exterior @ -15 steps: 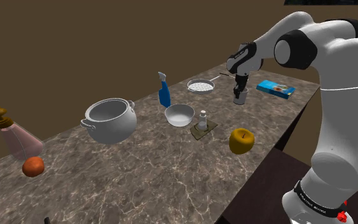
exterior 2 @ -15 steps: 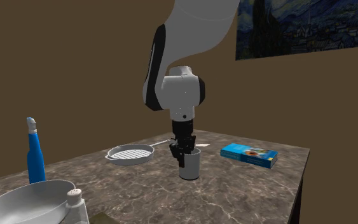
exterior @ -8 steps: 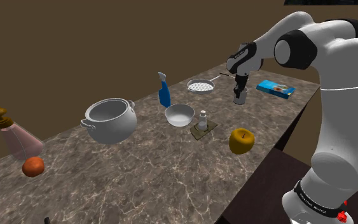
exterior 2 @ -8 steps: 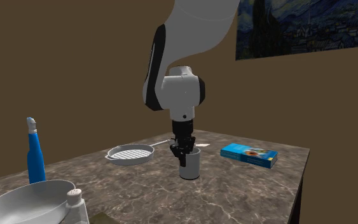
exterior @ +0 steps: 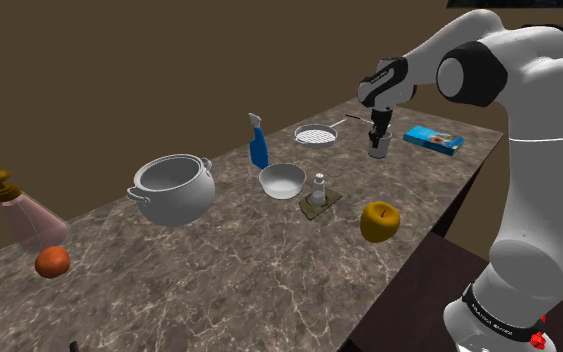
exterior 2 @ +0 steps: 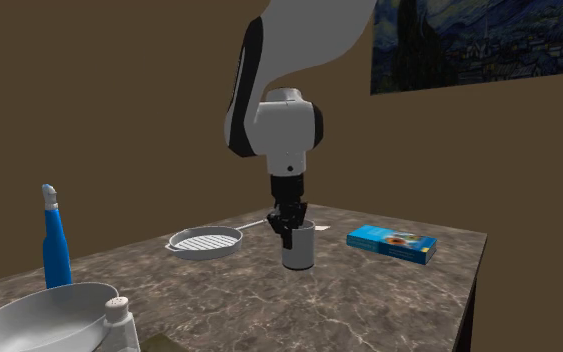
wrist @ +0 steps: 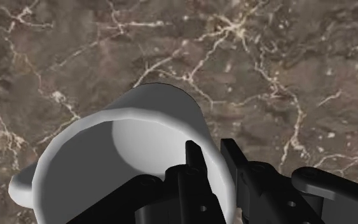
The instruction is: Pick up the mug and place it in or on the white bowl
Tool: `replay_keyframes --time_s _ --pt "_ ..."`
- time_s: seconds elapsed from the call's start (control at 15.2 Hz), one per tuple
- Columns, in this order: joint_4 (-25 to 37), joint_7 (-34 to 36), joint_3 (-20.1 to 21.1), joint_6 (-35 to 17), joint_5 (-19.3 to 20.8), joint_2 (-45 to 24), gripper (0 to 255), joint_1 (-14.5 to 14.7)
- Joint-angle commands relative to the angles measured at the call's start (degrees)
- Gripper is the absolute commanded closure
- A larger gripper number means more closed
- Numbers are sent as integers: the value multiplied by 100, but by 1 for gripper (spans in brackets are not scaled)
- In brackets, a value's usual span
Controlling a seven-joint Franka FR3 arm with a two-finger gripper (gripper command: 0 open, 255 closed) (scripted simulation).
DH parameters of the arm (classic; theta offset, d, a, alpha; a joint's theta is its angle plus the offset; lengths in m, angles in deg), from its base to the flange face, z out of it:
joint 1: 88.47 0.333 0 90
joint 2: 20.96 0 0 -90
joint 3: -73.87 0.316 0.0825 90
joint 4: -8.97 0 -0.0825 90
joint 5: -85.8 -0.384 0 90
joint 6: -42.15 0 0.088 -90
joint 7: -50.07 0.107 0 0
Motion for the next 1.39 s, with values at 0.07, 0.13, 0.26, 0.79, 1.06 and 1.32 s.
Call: replay_keyframes --time_s 0.07,0.13,0.26,0.79,1.06,1.32 --pt "70 19 -28 182 49 118 255 18" --pt "99 26 -36 244 63 152 255 23" --pt "163 39 -52 370 92 219 255 32" --pt "473 80 -102 892 191 444 255 57" --pt "664 94 -121 1164 229 531 255 63" --pt "836 103 -134 1390 255 589 255 63"
